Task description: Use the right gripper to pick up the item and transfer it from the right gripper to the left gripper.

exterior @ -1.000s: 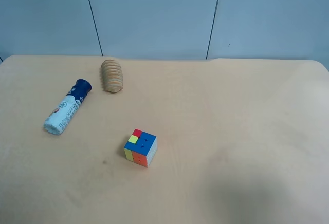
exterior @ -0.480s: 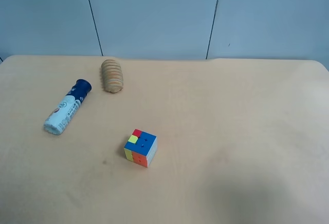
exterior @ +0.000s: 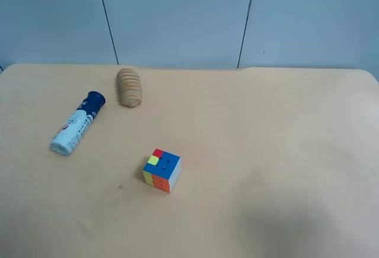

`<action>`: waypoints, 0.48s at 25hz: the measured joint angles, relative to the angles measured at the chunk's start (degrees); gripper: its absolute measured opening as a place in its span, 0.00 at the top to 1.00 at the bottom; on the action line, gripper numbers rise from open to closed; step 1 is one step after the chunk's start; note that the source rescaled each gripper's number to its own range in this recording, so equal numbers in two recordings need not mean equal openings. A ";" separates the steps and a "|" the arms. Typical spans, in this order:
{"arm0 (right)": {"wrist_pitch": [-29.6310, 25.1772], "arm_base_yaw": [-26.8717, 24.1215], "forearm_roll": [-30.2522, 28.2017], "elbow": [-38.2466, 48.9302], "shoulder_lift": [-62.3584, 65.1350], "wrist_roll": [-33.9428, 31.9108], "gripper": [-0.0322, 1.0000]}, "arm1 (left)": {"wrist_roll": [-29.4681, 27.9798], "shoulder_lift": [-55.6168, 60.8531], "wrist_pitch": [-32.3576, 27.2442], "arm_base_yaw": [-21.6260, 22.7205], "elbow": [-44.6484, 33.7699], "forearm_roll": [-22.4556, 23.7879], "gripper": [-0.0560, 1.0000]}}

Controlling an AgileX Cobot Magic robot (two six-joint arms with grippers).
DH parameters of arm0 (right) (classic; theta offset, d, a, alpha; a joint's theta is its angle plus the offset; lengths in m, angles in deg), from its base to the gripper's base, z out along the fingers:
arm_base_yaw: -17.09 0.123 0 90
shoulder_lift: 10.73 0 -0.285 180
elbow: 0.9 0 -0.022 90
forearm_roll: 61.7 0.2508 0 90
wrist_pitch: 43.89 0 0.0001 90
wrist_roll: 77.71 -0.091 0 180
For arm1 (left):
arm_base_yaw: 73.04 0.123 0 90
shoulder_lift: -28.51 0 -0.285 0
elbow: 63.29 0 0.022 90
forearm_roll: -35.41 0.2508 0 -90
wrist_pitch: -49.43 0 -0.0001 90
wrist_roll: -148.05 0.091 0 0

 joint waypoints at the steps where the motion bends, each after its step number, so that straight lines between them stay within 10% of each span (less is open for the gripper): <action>1: 0.00 0.00 0.00 0.00 0.00 0.00 0.00 | -0.38 1.23 0.36 0.00 -1.15 0.00 0.00; 12: 0.00 0.00 0.00 0.00 0.00 0.00 0.00 | -1.18 4.19 2.29 0.00 -7.40 -1.77 0.00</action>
